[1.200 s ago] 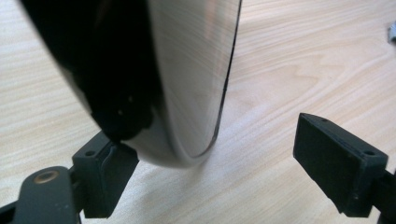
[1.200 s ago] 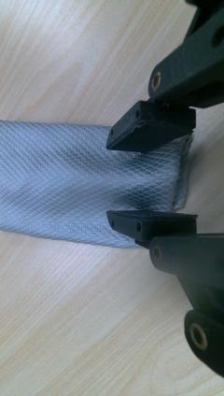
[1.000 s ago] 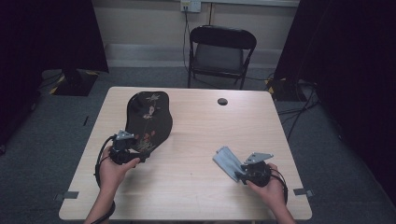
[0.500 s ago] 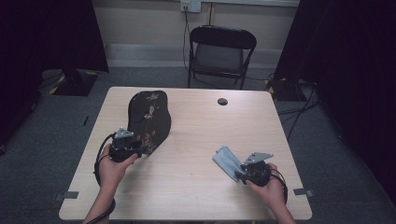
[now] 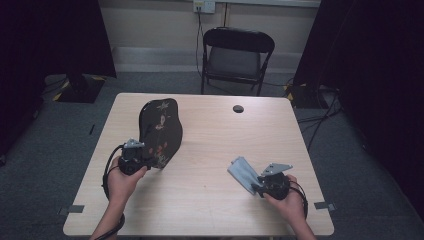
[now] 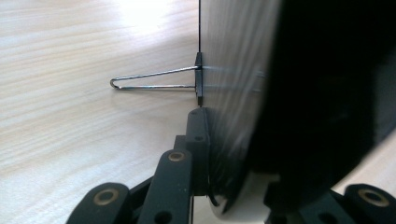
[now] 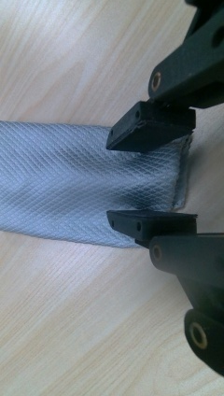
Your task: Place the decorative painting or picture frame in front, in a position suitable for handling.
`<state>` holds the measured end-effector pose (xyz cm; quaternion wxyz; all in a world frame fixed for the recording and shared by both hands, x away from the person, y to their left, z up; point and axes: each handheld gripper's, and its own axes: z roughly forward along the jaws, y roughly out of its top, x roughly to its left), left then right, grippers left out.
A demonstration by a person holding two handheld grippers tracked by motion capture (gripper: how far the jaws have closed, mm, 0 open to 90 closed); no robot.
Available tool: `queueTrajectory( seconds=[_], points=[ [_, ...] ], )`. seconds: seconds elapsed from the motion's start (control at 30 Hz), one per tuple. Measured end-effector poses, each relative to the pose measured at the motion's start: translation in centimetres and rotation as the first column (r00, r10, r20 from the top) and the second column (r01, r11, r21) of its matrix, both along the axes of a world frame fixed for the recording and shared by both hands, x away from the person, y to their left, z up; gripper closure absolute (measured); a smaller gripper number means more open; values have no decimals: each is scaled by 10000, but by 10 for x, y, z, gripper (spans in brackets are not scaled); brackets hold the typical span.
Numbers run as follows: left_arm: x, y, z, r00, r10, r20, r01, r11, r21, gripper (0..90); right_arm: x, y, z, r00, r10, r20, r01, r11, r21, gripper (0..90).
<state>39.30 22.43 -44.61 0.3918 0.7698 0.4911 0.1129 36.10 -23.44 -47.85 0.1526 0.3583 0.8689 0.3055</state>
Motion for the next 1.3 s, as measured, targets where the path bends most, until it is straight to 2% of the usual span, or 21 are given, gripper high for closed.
queueTrajectory(
  seconds=[0.17, 0.37, 0.43, 0.5, 0.77, 0.87, 1.07, 1.23, 1.3],
  points=[
    [-7, -6, 0, 9996, -272, 13, 272, 9996, 1, 790, -1, -1, -1, 10000, -60, 31, 60, 10000, 77, 594],
    [-12, -20, 0, 9963, -857, 44, 857, 9963, -18, 789, 0, 1, 1, 9999, -100, -82, 99, 9999, -16, 595],
    [-13, -27, 0, 9928, -1201, 2, 1201, 9927, 41, 790, 0, 2, 1, 10000, -51, -55, 50, 9999, -142, 595],
    [-14, -33, 0, 9920, -1263, 34, 1263, 9920, 30, 789, 0, 2, 1, 10000, -50, -45, 50, 9999, -111, 594],
    [-13, -61, -2, 9813, -1918, 128, 1918, 9814, 4, 789, 1, 2, 2, 9997, -159, -210, 158, 9999, -38, 564],
    [-12, -67, -1, 9802, -1976, 161, 1974, 9802, 138, 789, 2, 0, 4, 9984, -409, -387, 415, 9990, 145, 543],
    [-10, -71, -1, 9827, -1845, 136, 1844, 9828, 105, 788, 4, -1, 14, 9971, -689, -315, 702, 9967, 420, 508],
    [-6, -73, -3, 9866, -1631, 51, 1632, 9866, -88, 788, 8, 5, 9, 9947, -725, -725, 760, 9960, 478, 493],
    [-4, -74, -5, 9885, -1507, 129, 1509, 9883, -222, 788, 9, 8, 5, 9923, -964, -775, 986, 9948, 242, 456]
  ],
)
